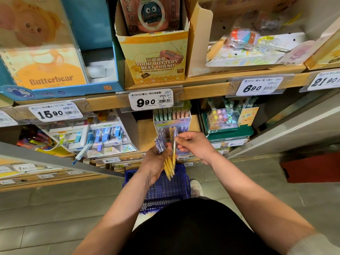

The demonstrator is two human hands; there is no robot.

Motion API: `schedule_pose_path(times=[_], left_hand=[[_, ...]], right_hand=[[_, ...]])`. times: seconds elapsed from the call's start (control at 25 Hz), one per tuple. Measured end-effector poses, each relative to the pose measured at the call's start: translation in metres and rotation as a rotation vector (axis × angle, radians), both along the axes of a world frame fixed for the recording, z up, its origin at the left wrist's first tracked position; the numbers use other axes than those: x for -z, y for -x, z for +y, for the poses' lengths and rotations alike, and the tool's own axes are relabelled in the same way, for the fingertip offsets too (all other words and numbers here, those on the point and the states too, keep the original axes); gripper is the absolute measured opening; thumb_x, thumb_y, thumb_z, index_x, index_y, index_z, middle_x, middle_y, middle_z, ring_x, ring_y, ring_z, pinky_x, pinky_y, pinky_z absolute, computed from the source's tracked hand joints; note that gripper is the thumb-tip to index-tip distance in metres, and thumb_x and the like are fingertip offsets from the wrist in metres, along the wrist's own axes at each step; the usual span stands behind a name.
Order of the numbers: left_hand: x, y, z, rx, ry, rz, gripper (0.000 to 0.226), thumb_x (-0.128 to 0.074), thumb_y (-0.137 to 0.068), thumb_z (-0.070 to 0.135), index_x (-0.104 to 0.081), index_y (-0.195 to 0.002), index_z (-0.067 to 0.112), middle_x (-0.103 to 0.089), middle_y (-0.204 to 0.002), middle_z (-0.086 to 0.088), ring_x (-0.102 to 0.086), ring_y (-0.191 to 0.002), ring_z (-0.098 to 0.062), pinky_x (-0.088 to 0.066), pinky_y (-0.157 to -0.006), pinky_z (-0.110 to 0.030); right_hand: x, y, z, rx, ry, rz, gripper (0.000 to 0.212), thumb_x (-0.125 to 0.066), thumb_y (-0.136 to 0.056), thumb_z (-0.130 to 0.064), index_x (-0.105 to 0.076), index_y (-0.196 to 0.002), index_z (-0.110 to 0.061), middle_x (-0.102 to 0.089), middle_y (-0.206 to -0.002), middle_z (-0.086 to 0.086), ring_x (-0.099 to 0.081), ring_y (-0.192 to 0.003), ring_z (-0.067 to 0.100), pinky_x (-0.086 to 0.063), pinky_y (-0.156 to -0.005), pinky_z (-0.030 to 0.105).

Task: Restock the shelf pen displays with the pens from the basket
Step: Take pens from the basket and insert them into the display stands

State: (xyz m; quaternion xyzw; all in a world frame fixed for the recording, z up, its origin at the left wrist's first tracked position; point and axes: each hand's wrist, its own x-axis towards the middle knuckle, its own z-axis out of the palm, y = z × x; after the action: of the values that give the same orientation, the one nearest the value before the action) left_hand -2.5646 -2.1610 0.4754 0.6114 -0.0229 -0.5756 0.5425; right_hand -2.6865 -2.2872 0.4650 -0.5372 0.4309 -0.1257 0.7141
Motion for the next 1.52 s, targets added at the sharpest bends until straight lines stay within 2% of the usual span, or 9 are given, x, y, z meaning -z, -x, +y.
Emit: schedule_pose_path(times=[0.16, 0.28, 0.44, 0.72, 0.92, 1.04, 1.2, 1.4, 1.52], left_hand=[[0.003, -0.006, 0.001, -0.054, -0.020, 0.034, 0.021, -0.064, -0.097, 0.009, -0.067, -0.118, 0.005, -0.074, -0.106, -0.013, -0.073, -0.089, -0.027, -0.063, -0.075, -0.036], [0.003, -0.007, 0.004, -0.090, -0.023, 0.082, 0.031, -0.070, -0.093, 0.010, -0.065, -0.121, -0.002, -0.075, -0.093, -0.013, -0.074, -0.077, -0.023, -0.062, -0.066, -0.032], [0.006, -0.003, 0.006, -0.122, -0.020, 0.147, 0.033, -0.070, -0.093, 0.010, -0.063, -0.120, -0.006, -0.074, -0.084, -0.012, -0.074, -0.073, -0.023, -0.062, -0.064, -0.033], [0.004, -0.009, 0.005, -0.070, 0.001, 0.156, 0.025, -0.059, -0.096, -0.003, -0.062, -0.121, -0.005, -0.075, -0.087, -0.016, -0.075, -0.080, -0.028, -0.062, -0.069, -0.038], [0.004, -0.011, 0.007, -0.060, 0.008, 0.143, 0.023, -0.067, -0.091, -0.002, -0.068, -0.114, -0.003, -0.077, -0.098, -0.014, -0.076, -0.084, -0.027, -0.064, -0.074, -0.040], [0.003, -0.012, 0.009, -0.077, 0.014, 0.158, 0.034, -0.075, -0.081, 0.006, -0.069, -0.114, 0.001, -0.076, -0.102, -0.011, -0.074, -0.084, -0.023, -0.063, -0.081, -0.038], [0.003, -0.011, 0.009, -0.073, 0.004, 0.154, 0.033, -0.078, -0.077, 0.011, -0.071, -0.109, 0.008, -0.076, -0.095, -0.006, -0.073, -0.083, -0.019, -0.062, -0.072, -0.030], [0.003, -0.011, 0.010, -0.061, -0.010, 0.135, 0.031, -0.081, -0.072, 0.014, -0.073, -0.101, 0.011, -0.077, -0.090, -0.005, -0.072, -0.083, -0.019, -0.060, -0.081, -0.033], [0.004, -0.010, 0.010, -0.075, -0.021, 0.127, 0.020, -0.079, -0.079, 0.010, -0.074, -0.099, 0.010, -0.077, -0.088, -0.005, -0.072, -0.080, -0.019, -0.059, -0.075, -0.029]], right_hand=[[0.005, 0.011, -0.009, 0.256, 0.031, -0.027, 0.017, -0.073, -0.089, -0.009, -0.071, -0.105, -0.003, -0.077, -0.086, 0.006, -0.074, -0.076, 0.014, -0.061, -0.073, 0.023], [0.010, 0.022, -0.019, 0.353, 0.232, 0.088, 0.016, -0.073, -0.091, -0.016, -0.071, -0.105, -0.007, -0.077, -0.085, 0.003, -0.074, -0.080, 0.014, -0.059, -0.081, 0.025], [0.016, 0.026, -0.019, 0.299, 0.492, 0.216, 0.007, -0.073, -0.091, -0.023, -0.071, -0.096, -0.018, -0.075, -0.083, -0.007, -0.072, -0.080, 0.006, -0.057, -0.079, 0.020], [0.031, 0.023, -0.014, 0.192, 0.615, 0.290, 0.014, -0.071, -0.093, -0.022, -0.072, -0.103, -0.012, -0.074, -0.088, -0.005, -0.069, -0.084, 0.007, -0.055, -0.079, 0.016], [0.039, 0.020, -0.012, 0.131, 0.674, 0.311, 0.010, -0.071, -0.093, -0.021, -0.073, -0.101, -0.015, -0.070, -0.083, -0.011, -0.065, -0.079, -0.005, -0.047, -0.070, 0.003], [0.045, 0.017, -0.010, 0.062, 0.726, 0.342, 0.009, -0.071, -0.094, -0.019, -0.074, -0.099, -0.014, -0.072, -0.082, -0.008, -0.068, -0.075, 0.005, -0.052, -0.070, 0.011], [0.054, 0.013, -0.009, -0.084, 0.741, 0.470, 0.007, -0.065, -0.096, -0.016, -0.071, -0.093, -0.014, -0.072, -0.079, -0.001, -0.067, -0.067, 0.014, -0.058, -0.070, 0.033], [0.056, 0.006, -0.006, -0.080, 0.705, 0.553, 0.006, -0.063, -0.096, -0.015, -0.069, -0.094, -0.014, -0.073, -0.081, 0.003, -0.068, -0.068, 0.016, -0.060, -0.071, 0.032], [0.050, 0.002, -0.006, -0.111, 0.652, 0.643, 0.010, -0.065, -0.096, -0.022, -0.069, -0.090, -0.015, -0.072, -0.081, 0.003, -0.067, -0.071, 0.018, -0.058, -0.071, 0.030]])
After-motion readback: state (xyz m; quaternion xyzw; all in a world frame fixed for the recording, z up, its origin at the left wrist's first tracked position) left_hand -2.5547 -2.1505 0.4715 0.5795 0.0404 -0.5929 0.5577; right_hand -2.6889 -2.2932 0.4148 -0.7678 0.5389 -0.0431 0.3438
